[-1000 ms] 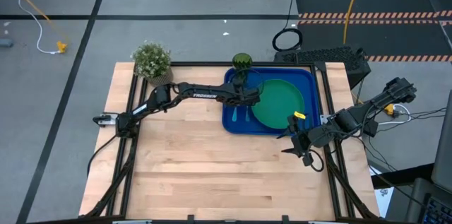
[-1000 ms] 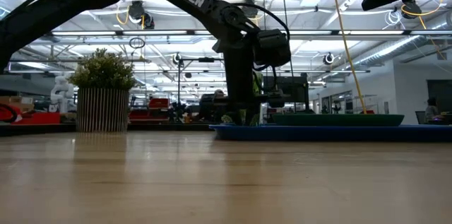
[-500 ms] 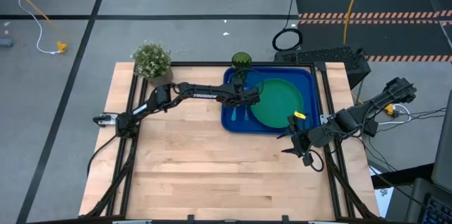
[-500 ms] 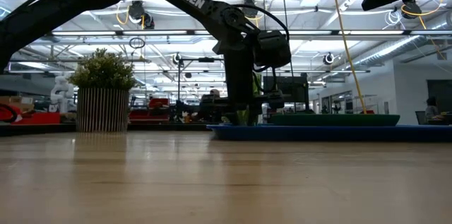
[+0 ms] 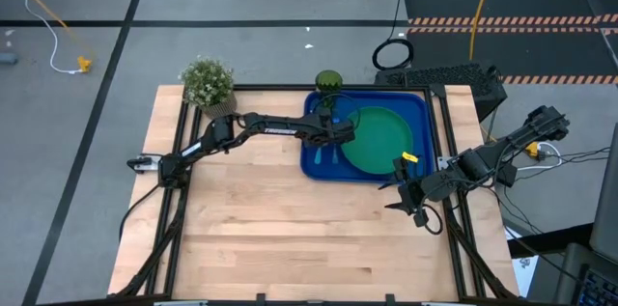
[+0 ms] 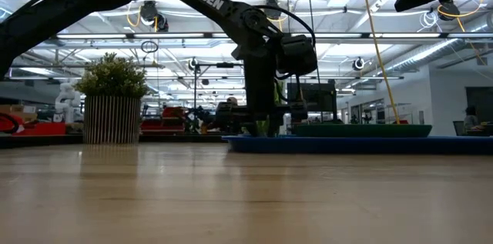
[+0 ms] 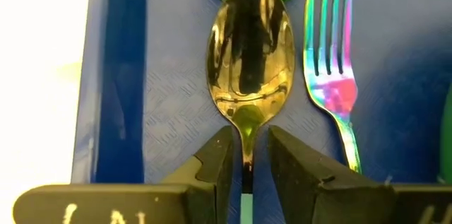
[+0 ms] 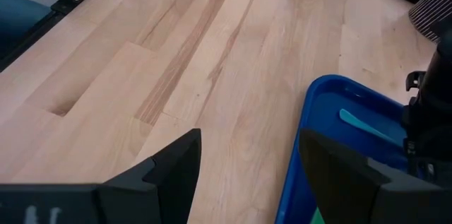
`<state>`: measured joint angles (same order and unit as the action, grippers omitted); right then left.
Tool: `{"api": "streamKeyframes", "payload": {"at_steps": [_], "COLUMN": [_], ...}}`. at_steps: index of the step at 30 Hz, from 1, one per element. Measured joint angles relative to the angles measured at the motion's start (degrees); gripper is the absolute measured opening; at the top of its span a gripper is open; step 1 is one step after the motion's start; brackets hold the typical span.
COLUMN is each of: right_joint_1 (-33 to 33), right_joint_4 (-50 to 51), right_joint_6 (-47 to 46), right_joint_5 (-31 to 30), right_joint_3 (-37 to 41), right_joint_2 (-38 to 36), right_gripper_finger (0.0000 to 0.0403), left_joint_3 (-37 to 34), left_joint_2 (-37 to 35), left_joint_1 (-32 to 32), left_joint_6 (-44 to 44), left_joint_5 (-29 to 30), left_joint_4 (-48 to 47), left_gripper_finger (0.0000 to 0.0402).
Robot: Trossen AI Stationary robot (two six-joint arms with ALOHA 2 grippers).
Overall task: Pick and place plate/cup/fork/spoon on tray
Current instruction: Put the blue spoon on the blue serving tray to the left of the blue fork
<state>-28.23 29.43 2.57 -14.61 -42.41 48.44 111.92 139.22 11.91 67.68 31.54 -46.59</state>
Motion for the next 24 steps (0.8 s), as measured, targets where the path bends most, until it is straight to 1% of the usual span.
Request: {"api": "streamKeyframes", "payload": {"at_steps": [10,24], "right_joint_1": [0.0,0.0], "right_joint_4": [0.0,0.0], "right_joint_6": [0.0,-0.2], "right_joint_5": [0.0,0.0], "right_joint_3": [0.0,0.0], "right_joint_2": [0.0,0.0], "right_gripper_finger": [0.023,0.023], "left_joint_3": [-0.1,0.0], "left_joint_2": [-0.4,-0.4], "left_joint_1": [-0.3,-0.4], "left_joint_6": [0.1,-1.9], "left_joint_5": [3.7,2.9], "left_joint_4": [-0.4,-0.4], "left_gripper_finger": [0.0095,0.0095]}}
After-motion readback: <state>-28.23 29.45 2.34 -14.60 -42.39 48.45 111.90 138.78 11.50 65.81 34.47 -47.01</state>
